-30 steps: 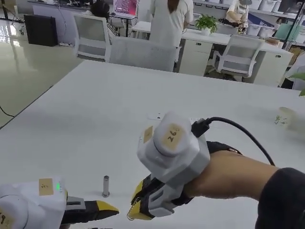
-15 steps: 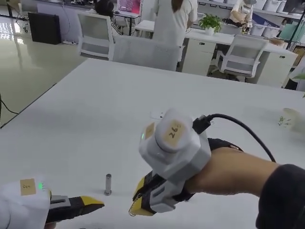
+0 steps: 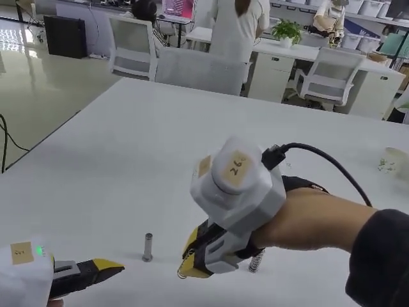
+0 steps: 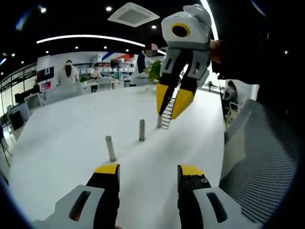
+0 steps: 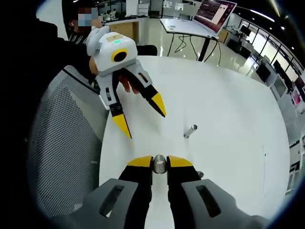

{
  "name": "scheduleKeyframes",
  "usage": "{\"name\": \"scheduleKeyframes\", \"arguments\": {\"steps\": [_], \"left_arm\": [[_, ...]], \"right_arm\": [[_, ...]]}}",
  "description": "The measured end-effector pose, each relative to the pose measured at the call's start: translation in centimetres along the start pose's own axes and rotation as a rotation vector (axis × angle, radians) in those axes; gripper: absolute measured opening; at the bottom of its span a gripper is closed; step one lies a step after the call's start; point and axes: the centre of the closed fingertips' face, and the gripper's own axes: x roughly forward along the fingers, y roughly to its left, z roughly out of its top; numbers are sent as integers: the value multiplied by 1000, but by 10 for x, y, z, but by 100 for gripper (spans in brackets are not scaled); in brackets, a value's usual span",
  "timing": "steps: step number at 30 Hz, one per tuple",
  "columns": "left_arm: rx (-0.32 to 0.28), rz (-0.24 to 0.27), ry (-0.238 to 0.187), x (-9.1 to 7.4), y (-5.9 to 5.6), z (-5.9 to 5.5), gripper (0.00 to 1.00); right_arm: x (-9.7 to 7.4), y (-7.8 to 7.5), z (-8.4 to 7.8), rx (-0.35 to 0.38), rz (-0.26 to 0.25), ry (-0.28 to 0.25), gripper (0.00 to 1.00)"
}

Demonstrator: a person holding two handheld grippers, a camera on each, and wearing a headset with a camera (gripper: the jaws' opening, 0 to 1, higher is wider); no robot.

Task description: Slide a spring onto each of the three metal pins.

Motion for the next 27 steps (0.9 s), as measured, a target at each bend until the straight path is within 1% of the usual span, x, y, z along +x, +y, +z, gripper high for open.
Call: {"name": "scheduleKeyframes", "arguments": {"steps": [5,16,21,27], "left_arm": [[-5,12,1,-3,2,-3,45],[0,26,-4,-6,1,-1,48],[-2,27,-3,-6,1,-1,48],[-3,26,-2,-7,1,-2,50]], "right_arm": [[1,-4,3,-7,-2,2,8],[-1,-20,10,-27,-21,1,8],[-1,-29,17,-39,-27,-3,8],[5,-41,26,-59,-30,-2,8]]}}
